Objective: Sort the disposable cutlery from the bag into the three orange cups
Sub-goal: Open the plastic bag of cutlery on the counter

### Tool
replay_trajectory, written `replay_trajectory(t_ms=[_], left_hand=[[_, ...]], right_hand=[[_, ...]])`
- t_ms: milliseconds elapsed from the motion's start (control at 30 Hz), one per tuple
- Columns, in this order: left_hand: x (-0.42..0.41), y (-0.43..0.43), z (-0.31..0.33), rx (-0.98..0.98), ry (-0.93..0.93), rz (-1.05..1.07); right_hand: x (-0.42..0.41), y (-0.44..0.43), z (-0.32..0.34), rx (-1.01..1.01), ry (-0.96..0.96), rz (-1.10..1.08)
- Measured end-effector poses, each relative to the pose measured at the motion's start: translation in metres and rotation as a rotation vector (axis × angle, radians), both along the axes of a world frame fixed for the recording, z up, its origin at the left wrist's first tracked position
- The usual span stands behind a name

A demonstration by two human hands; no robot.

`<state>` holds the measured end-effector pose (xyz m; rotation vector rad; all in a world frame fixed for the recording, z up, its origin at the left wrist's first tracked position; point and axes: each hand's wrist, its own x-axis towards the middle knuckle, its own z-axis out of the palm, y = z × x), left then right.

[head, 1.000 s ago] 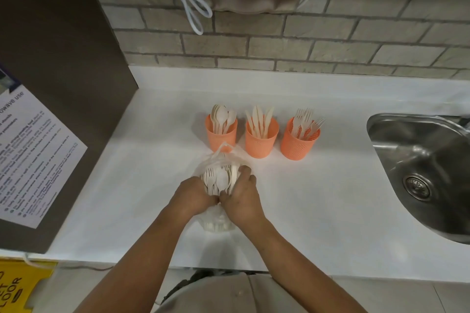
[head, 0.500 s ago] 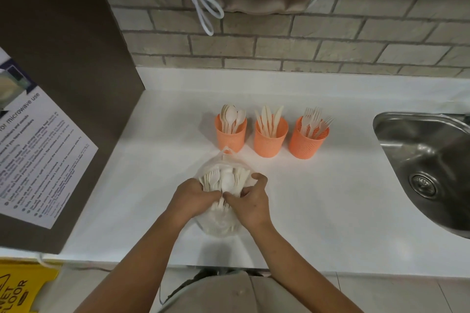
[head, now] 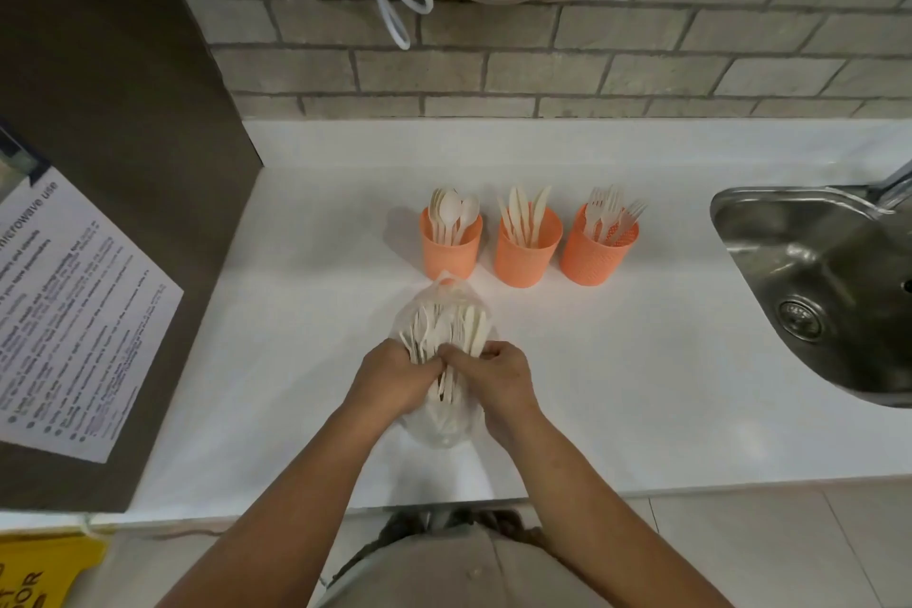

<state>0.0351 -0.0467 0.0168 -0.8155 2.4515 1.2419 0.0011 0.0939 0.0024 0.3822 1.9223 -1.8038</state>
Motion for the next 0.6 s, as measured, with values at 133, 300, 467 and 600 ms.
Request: replay_trajectory(t_ms=[133,300,467,600], left_hand=[[-0.001,-0.008,-0.002,-0.041,0.017,-0.012],[0.005,-0.012,-0.005,-0.266,0.081,-0.097],[0.009,-0.011,-0.005,-0.202,0.131,-0.076],[0.01,-0.015,-0.005,-0.098,0.144,-0.013]], right_hand=[[0.003,0.004,0.005,-0.054,0.0,0.084],[-0.001,-0.005,0.002,0.313,0.073,0.206],[0.002,-0.021,0.004,0.224,0.035,0.198],[0.001,-0.023,0.004,0.06,-0.027,0.127]])
